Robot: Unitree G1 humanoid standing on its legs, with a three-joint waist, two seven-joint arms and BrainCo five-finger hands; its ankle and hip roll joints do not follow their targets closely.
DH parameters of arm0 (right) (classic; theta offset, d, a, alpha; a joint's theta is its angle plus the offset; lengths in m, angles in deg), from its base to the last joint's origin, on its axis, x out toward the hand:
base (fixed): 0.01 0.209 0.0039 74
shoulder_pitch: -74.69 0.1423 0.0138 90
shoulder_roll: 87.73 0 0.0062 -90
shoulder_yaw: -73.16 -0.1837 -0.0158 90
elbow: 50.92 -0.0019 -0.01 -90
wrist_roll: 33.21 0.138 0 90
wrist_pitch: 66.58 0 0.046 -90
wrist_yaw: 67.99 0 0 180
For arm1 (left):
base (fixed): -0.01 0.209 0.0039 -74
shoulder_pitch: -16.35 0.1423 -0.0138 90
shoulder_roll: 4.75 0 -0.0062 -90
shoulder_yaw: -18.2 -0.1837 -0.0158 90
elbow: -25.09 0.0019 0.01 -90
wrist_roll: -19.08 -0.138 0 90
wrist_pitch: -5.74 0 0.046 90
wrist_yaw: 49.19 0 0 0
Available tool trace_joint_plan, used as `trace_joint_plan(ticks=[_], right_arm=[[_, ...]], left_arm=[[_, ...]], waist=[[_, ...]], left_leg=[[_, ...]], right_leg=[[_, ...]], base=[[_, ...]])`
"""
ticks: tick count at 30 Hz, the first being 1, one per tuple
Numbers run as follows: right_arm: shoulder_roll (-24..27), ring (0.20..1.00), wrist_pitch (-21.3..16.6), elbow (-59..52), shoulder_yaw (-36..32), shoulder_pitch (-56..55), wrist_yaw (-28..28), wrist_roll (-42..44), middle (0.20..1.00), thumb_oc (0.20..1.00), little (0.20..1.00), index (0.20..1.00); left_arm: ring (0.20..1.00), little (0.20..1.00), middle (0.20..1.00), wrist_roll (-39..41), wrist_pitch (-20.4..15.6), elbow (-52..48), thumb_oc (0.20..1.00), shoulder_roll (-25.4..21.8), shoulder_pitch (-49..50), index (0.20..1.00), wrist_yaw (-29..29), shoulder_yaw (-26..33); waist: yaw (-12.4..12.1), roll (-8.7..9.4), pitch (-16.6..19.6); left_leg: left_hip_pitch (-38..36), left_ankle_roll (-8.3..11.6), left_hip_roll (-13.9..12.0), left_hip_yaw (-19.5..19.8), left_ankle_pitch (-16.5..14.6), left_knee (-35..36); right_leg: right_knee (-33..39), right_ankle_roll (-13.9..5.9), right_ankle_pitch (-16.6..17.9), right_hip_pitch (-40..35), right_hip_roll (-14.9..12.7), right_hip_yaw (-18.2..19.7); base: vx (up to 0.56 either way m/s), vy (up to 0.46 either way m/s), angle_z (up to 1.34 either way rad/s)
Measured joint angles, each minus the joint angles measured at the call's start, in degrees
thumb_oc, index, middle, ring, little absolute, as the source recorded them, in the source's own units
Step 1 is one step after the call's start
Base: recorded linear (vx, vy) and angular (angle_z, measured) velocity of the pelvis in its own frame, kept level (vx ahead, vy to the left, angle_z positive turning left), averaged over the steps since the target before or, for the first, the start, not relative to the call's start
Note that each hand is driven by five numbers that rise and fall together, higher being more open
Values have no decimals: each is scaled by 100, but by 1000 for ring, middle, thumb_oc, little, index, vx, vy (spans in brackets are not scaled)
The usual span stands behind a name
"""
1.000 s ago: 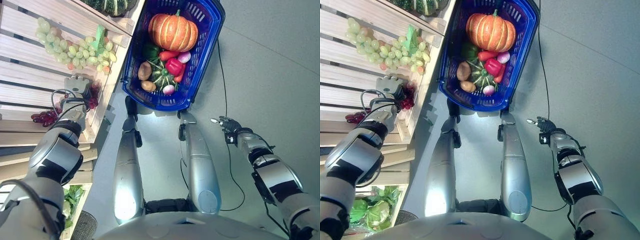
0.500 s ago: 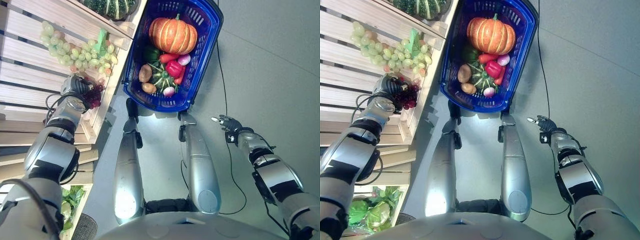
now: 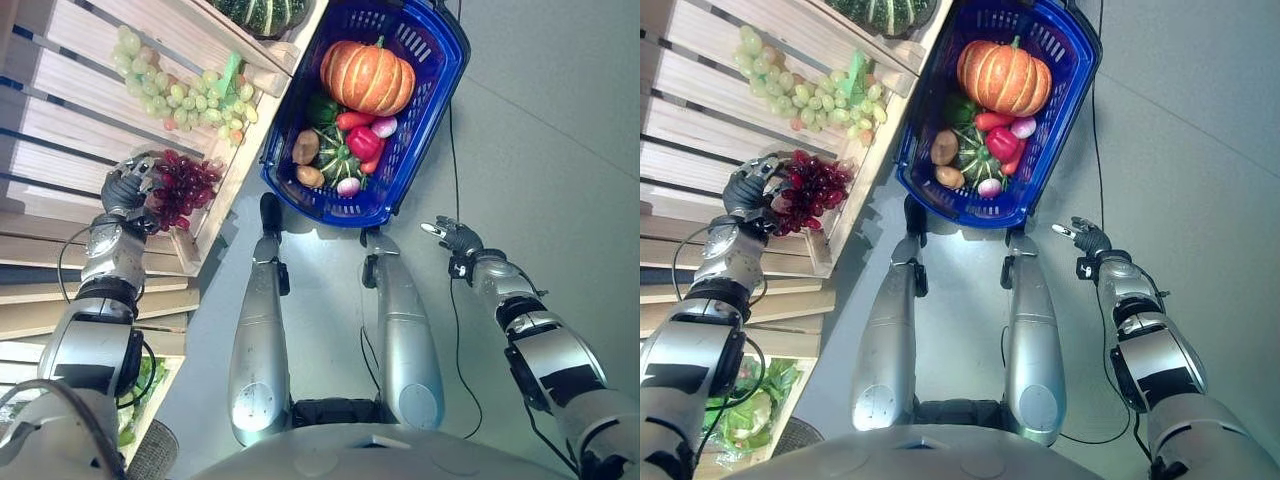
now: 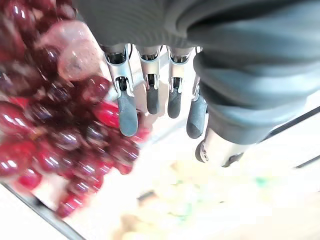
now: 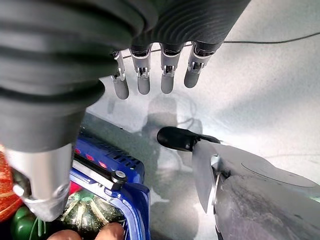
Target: Pick up fruits and vegetables into the basket
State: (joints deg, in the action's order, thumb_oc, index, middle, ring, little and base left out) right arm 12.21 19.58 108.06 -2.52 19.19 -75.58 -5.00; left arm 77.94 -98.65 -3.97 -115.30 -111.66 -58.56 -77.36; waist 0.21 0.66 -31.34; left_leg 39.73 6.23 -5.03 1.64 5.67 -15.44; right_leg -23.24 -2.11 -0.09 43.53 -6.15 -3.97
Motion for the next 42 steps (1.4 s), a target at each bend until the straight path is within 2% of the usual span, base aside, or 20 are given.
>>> trace_joint_plan(ticks=[8, 13, 17, 18, 19, 20, 21, 22, 23, 28, 34, 42], right_arm=[[-3, 1000, 33, -9, 2, -50, -3, 0, 1000, 1000, 1000, 1000], [-4, 1000, 43, -48, 2, -66, 2, 0, 1000, 1000, 1000, 1000], [-4, 1000, 65, -64, 6, -66, 6, 2, 1000, 1000, 1000, 1000], [-4, 1000, 84, -69, 10, -66, 7, 5, 1000, 1000, 1000, 1000], [-1, 1000, 115, -81, 11, -66, 5, 21, 1000, 1000, 1000, 1000], [9, 1000, 137, -103, 16, -65, 2, 62, 1000, 1000, 1000, 1000], [18, 1000, 158, -130, 17, -65, 1, 98, 1000, 1000, 1000, 1000], [28, 1000, 181, -178, 23, -61, 2, 126, 1000, 1000, 1000, 1000], [52, 1000, 199, -211, 51, -59, -13, 186, 1000, 1000, 1000, 1000], [136, 1000, 116, -114, 236, -43, -125, 246, 1000, 1000, 1000, 1000], [145, 1000, 106, 2, 280, 81, -166, 254, 1000, 1000, 1000, 1000], [145, 1000, 117, 51, 374, 275, -165, 258, 1000, 1000, 1000, 1000]], left_arm=[[200, 200, 200, 538, -9, -139, 200, 1, -38, 200, -249, 103], [200, 200, 200, 733, -201, -229, 200, 47, -41, 200, -461, 114], [200, 200, 200, -51, -224, -222, 200, 59, -74, 200, -114, 77], [200, 200, 200, -792, -260, -203, 200, 52, -91, 200, 243, 11], [366, 366, 366, -1705, -296, -146, 366, 0, -147, 366, 700, -221], [583, 583, 583, -2649, -272, -131, 583, -64, -196, 583, 1156, -483], [1000, 1000, 1000, -3082, -217, -81, 1000, -113, -246, 1000, 1367, -700], [1000, 1000, 1000, -3634, -112, -4, 1000, -152, -279, 1000, 1675, -916], [1000, 1000, 1000, -4512, 89, 123, 1000, -184, -395, 1000, 2149, -1248], [1000, 1000, 1000, -6431, 591, 483, 1000, -289, -664, 1000, 2775, -2249], [1000, 1000, 1000, -7188, 712, 797, 1000, -218, -775, 1000, 2894, -2626], [1000, 1000, 1000, -7416, 824, 1053, 1000, -111, -947, 1000, 2925, -2748]], waist=[[19, 0, 0], [18, 1, 0], [17, 1, -1], [18, 1, -1], [17, 1, -1], [30, 1, -1], [28, 1, -1], [27, 1, -1], [46, 1, -1], [110, 2, -1], [182, 3, -1], [200, 6, 0]], left_leg=[[0, 2, 1, 14, 29, 11], [4, 4, 0, 21, 35, 21], [2, -1, 0, 31, 51, 75], [5, 1, -1, 39, 54, 82], [6, 6, -1, 46, 57, 82], [7, 5, -3, 48, 56, 83], [8, 5, -3, 47, 56, 83], [11, 4, -3, 44, 55, 84], [11, 3, -3, 34, 54, 85], [32, 3, -4, 4, 39, 96], [66, 6, -4, -34, 37, 98], [61, -14, -5, -35, 24, 83]], right_leg=[[-29, 4, -9, 9, -3, -10], [-31, 5, -10, 12, -3, -19], [-23, 4, -10, 21, -4, -33], [-23, 4, -10, 21, -4, -45], [-25, 4, -10, 21, -4, -52], [-21, 5, -11, 25, -5, -56], [-20, 5, -11, 27, -4, -56], [-10, 7, -12, 28, -5, -54], [18, 15, -18, 29, -5, -47], [27, 12, -16, 57, -5, -32], [29, 0, 5, 115, 1, 4], [18, -13, -2, 116, 2, 12]], base=[[0, 0, 0], [0, 0, 0], [0, 0, 0], [0, 0, 0], [0, 0, 0], [-4, 41, 0], [2, 54, -1], [3, 83, -2], [2, 68, -2], [-3, 23, -2], [3, 7, -2], [0, 0, 0]])
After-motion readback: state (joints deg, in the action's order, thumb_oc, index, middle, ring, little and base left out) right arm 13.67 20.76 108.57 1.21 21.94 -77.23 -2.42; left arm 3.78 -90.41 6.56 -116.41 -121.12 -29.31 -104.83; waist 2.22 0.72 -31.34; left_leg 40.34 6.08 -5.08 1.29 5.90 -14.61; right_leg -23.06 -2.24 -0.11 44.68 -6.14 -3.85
